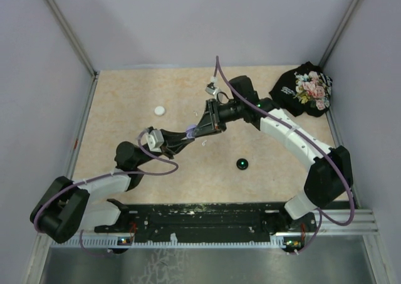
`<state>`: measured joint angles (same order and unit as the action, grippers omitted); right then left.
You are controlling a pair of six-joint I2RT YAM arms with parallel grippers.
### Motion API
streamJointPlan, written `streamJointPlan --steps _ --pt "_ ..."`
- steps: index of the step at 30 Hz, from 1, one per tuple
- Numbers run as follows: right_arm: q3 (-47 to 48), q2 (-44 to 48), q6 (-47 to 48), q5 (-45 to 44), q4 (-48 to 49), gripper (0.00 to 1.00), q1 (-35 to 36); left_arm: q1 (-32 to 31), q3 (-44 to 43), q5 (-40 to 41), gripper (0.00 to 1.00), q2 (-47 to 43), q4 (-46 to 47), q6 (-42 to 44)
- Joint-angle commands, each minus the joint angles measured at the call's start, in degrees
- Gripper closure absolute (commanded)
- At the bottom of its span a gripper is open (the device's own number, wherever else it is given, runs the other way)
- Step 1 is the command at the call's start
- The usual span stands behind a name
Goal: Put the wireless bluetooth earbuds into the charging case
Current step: Place the earbud in the charging case.
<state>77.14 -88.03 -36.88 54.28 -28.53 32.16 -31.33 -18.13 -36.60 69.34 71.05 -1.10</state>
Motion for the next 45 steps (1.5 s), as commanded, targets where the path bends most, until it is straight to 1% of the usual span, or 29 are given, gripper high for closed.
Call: streamJointPlan --steps 1,6,11,15,18,22,25,28,32,37,42,45 --pt "-3.32 3.89 -7.03 -5.54 7.37 0.89 -0.43 0.04 1.56 4.54 1.00 -0.67 11.59 -2.62" --pt "-4.87 4.26 -10.11 -6.76 10.60 0.89 -0.43 -0.29 1.77 6.37 1.00 -0.73 12.04 -2.06" --pt "-5.27 4.20 -11.42 -8.88 11.09 0.89 -0.43 -1.11 1.64 7.78 1.00 -0.79 11.23 0.04" --pt "-5.60 4.01 -12.21 -9.73 11.47 0.85 -0.43 -2.03 1.68 9.63 1.00 -1.00 10.33 1.85" --pt "-5.40 4.31 -11.99 -10.50 11.70 0.78 -0.35 -2.31 1.78 11.24 1.00 -1.05 10.10 2.07" --pt "-4.10 5.45 -10.00 -11.29 12.17 0.61 -0.35 -2.33 1.87 12.98 1.00 -1.01 8.62 2.16" --pt "-2.33 6.15 -6.35 -12.18 9.99 0.53 -0.32 -2.33 2.32 13.73 1.00 -1.03 7.91 2.24" --pt "-1.12 6.42 -2.94 -12.49 8.54 0.52 -0.35 -2.33 2.57 14.05 1.00 -1.13 7.15 2.21" --pt "0.15 7.15 2.40 -12.00 8.31 0.54 -0.39 -2.33 2.41 13.12 1.00 -1.30 5.38 2.03" --pt "0.04 9.26 7.51 -11.16 11.03 0.54 -0.42 -2.33 2.06 12.27 1.00 -1.72 3.06 1.20" --pt "-1.24 9.78 8.44 -7.29 15.01 0.54 -0.28 -2.34 1.40 11.52 1.00 -1.85 1.73 0.36" --pt "-2.02 9.65 8.68 -6.50 16.24 0.54 0.28 -2.33 0.68 10.76 1.00 -1.39 1.64 -0.40"
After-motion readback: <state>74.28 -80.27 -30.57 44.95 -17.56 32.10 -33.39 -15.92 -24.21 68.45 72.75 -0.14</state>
